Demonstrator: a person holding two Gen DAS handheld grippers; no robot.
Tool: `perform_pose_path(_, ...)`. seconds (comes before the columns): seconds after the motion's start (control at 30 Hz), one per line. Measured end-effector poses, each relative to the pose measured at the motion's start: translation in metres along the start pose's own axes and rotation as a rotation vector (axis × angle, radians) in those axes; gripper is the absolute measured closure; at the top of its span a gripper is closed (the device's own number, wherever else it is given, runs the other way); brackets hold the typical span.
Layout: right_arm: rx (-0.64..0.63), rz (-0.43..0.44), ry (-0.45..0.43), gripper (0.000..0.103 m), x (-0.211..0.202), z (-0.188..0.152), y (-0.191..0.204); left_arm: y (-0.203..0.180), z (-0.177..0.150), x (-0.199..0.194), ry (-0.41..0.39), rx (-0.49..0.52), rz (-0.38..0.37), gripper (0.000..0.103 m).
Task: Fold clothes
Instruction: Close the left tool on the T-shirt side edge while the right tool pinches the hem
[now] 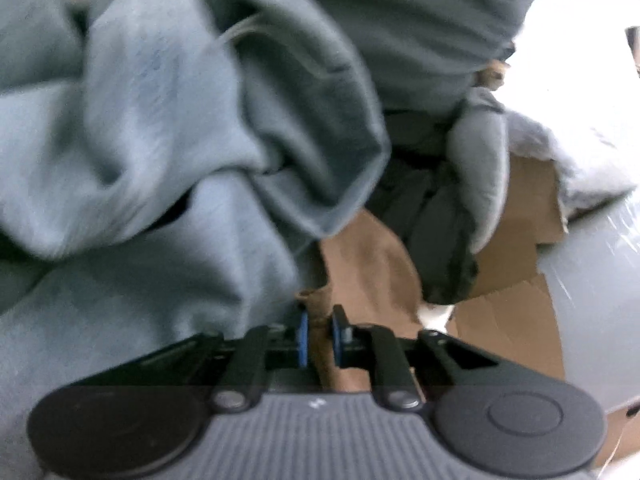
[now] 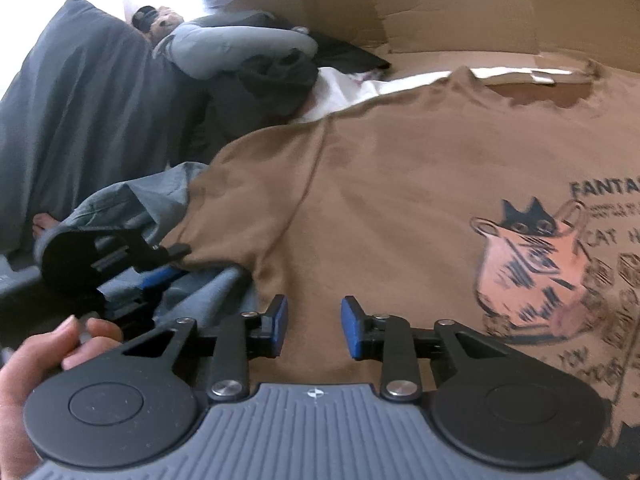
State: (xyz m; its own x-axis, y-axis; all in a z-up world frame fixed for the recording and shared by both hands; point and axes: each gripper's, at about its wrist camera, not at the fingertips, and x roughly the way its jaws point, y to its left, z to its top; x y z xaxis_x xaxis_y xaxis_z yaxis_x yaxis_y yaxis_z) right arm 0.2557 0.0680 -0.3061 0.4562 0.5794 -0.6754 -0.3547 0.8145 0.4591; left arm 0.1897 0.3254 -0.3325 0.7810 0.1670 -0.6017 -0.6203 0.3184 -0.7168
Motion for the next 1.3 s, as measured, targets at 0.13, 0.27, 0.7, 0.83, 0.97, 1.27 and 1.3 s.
perform_pose_path(0.13, -0.017, 0.020, 0.009, 0.086, 0.016, 0.009, 0.009, -0.006, 0.003, -0.001, 0.030, 0.028, -0.017, 0.092)
perform_pose_path(0.27, -0.010, 0.059, 0.033, 0.087, 0.034, 0.017, 0.014, -0.012, 0.007, 0.002, 0.059, 0.070, -0.017, 0.092)
perform_pose_path(0.7, -0.019, 0.051, 0.085, 0.100, 0.075, 0.010, 0.020, -0.026, 0.011, 0.003, 0.120, 0.150, -0.078, 0.095)
perform_pose_path(0.83, -0.038, 0.050, 0.102, 0.101, 0.084, 0.012, 0.020, -0.033, 0.006, 0.001, 0.146, 0.192, -0.114, 0.096)
perform_pose_path(0.97, -0.026, 0.060, 0.109, 0.101, 0.088, 0.013, 0.017, -0.040, -0.003, -0.003, 0.188, 0.235, -0.150, 0.096)
perform_pose_path(1.27, 0.026, 0.108, 0.069, 0.099, 0.092, 0.003, 0.003, -0.045, -0.025, -0.002, 0.297, 0.298, -0.216, 0.096)
perform_pose_path(1.3, 0.031, 0.112, 0.063, 0.098, 0.093, 0.002, 0.002, -0.045, -0.028, -0.001, 0.308, 0.301, -0.219, 0.096)
